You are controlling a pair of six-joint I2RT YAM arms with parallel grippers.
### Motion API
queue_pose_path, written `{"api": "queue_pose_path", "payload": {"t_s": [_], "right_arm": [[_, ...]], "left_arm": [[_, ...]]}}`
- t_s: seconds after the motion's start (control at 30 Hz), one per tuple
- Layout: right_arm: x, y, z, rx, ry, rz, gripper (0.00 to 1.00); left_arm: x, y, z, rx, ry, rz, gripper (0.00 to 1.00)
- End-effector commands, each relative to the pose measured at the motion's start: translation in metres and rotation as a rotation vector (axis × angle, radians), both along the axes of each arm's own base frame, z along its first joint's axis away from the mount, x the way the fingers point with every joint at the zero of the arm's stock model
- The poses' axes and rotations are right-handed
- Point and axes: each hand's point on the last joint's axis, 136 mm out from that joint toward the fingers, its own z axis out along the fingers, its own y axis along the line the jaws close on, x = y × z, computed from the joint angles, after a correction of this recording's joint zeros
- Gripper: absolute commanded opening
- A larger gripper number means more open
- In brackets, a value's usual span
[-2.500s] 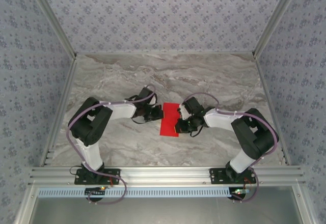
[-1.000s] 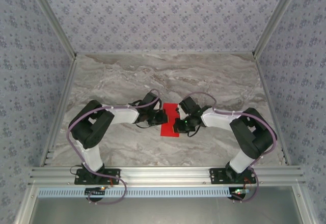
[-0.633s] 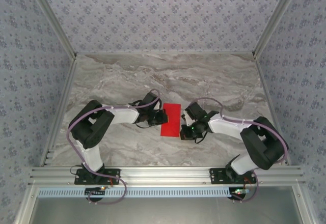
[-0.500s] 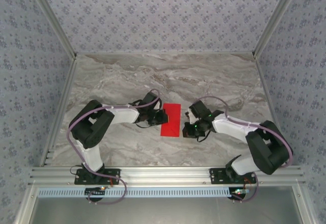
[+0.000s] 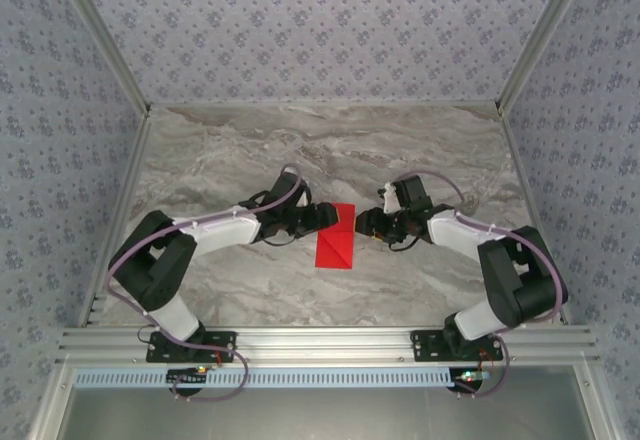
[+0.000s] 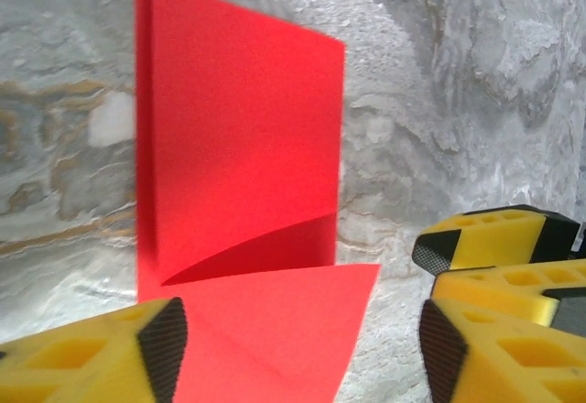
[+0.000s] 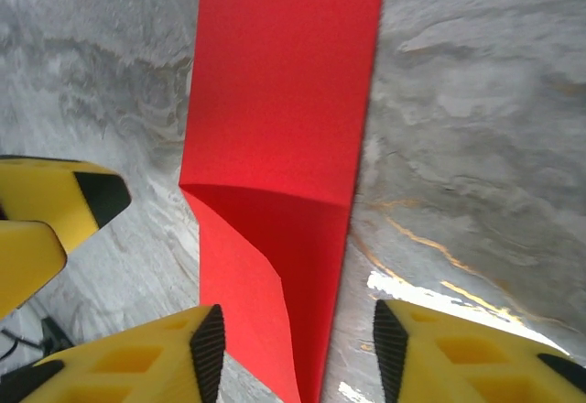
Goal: Fold a paper plane with a square sheet of paper (pick it up from the middle)
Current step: Turn over the paper at the center of the table.
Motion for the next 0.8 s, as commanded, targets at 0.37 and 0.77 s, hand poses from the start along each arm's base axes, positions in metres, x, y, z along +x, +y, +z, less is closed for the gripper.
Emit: {"api": "queue_pose_path", "payload": {"t_s": [0.37, 0.77], "right_arm": [[0.004, 0.029, -0.004, 0.07, 0.004, 0.15, 0.32], [0.012, 0.009, -0.009, 0.096, 0.004, 0.058, 0.07]], "left_arm": [[-0.017, -0.004, -0.009, -0.141, 0.054, 0.023, 0.84], [-0.02, -0.024, -0.014, -0.286, 0.12, -0.03, 0.67]]}}
